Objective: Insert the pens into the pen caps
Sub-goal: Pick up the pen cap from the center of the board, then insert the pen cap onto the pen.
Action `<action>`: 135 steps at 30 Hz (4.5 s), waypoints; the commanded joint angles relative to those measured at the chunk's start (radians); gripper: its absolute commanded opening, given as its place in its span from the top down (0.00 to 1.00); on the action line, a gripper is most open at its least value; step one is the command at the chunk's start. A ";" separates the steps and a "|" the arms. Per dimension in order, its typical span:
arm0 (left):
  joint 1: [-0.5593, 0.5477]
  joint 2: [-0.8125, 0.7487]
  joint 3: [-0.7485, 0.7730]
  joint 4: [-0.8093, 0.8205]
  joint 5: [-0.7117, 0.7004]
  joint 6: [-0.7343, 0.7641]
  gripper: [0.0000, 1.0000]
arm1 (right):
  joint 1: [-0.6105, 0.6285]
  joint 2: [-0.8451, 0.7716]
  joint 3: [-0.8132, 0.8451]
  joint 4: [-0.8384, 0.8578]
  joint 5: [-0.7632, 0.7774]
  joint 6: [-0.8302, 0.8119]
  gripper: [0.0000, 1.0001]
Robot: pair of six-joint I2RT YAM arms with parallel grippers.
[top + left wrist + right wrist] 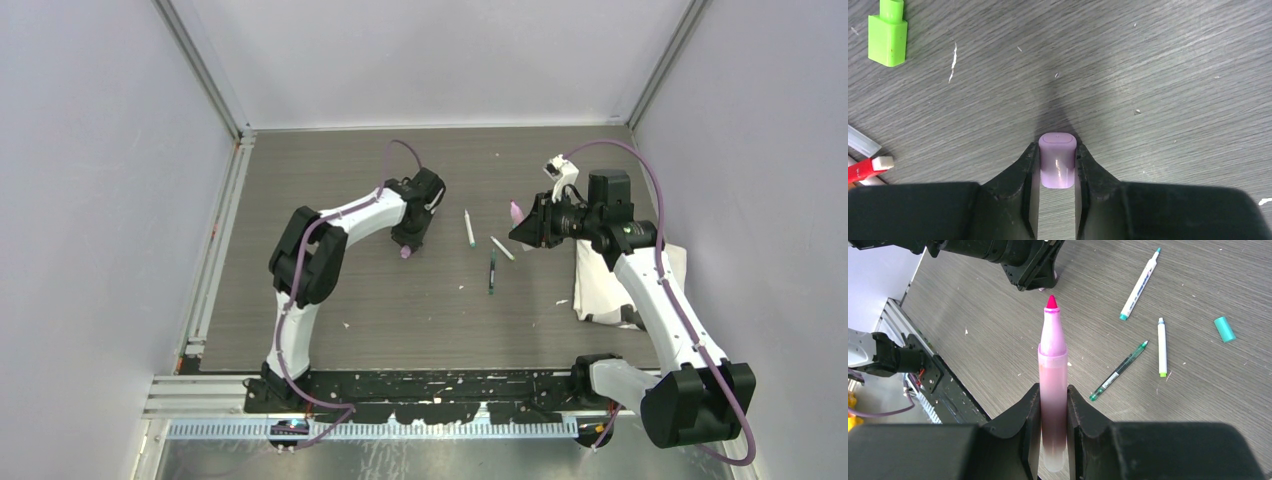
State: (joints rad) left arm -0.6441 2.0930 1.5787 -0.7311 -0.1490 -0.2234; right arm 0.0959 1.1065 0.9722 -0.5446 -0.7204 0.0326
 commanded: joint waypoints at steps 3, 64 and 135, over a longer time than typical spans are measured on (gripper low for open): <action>0.000 -0.041 0.017 0.006 -0.014 -0.008 0.98 | -0.004 -0.010 0.006 0.036 -0.033 -0.001 0.99; -0.404 -0.742 -0.681 0.849 -0.506 -1.144 0.99 | 0.312 0.105 -0.124 0.198 -0.139 -0.054 0.99; -0.665 -0.777 -0.745 0.915 -0.464 -0.983 0.59 | 0.251 0.058 -0.133 0.218 -0.207 -0.134 0.99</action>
State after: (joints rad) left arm -1.2335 1.3849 0.8600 0.1673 -0.7082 -1.2499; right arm 0.3710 1.1862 0.8146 -0.5350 -0.8974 -0.0990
